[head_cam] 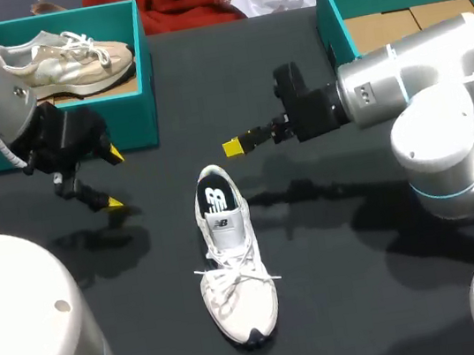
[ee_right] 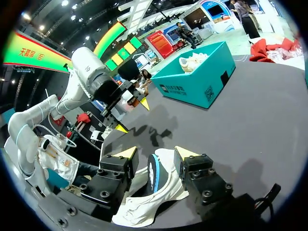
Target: Take the shoe out of the shoebox, open the shoe tongue, remove and reinsert the insole, then place the shoe into the shoebox
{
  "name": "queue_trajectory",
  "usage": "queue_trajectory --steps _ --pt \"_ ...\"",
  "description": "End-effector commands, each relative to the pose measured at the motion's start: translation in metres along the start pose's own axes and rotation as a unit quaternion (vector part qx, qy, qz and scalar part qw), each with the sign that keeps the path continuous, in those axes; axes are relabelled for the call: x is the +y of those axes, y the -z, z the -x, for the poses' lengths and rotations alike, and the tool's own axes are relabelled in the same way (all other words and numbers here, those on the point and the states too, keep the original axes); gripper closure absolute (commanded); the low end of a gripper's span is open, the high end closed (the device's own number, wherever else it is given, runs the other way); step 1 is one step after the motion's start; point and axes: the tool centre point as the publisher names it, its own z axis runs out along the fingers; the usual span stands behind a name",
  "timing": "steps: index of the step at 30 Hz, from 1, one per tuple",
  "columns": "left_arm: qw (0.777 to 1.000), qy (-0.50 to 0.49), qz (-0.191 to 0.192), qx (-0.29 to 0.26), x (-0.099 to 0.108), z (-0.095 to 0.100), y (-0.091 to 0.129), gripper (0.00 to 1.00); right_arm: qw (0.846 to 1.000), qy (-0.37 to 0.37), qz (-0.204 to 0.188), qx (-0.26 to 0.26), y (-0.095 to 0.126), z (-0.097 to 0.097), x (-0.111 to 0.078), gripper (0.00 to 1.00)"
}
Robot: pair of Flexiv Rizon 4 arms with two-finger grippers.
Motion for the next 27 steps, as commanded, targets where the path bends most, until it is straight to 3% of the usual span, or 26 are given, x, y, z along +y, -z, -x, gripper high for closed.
queue_trajectory --steps 1,11,19,21,23,24,27 --pt "1.000 0.002 0.001 0.000 0.010 0.000 0.021 0.00 0.993 -0.019 -0.115 -0.003 0.012 0.008 0.008 0.52" --pt "1.000 0.021 0.020 0.001 0.028 0.004 0.046 0.00 0.969 -0.084 -0.229 -0.025 0.028 0.019 0.010 0.53" --pt "0.999 -0.006 0.020 0.027 0.033 0.007 0.064 0.00 0.945 -0.118 -0.286 -0.107 0.039 0.009 0.014 0.57" --pt "0.999 -0.017 0.017 0.034 0.035 0.010 0.067 0.00 0.941 -0.125 -0.287 -0.131 0.041 0.004 0.014 0.67" --pt "0.998 -0.034 0.019 0.042 0.037 0.013 0.073 0.00 0.936 -0.131 -0.288 -0.152 0.042 -0.001 0.012 0.95" --pt "0.998 -0.042 0.020 0.045 0.040 0.015 0.076 0.00 0.935 -0.135 -0.285 -0.161 0.041 -0.003 0.012 1.00" --pt "0.996 -0.062 0.029 0.050 0.046 0.021 0.084 0.00 0.928 -0.147 -0.279 -0.196 0.037 -0.008 0.009 1.00"
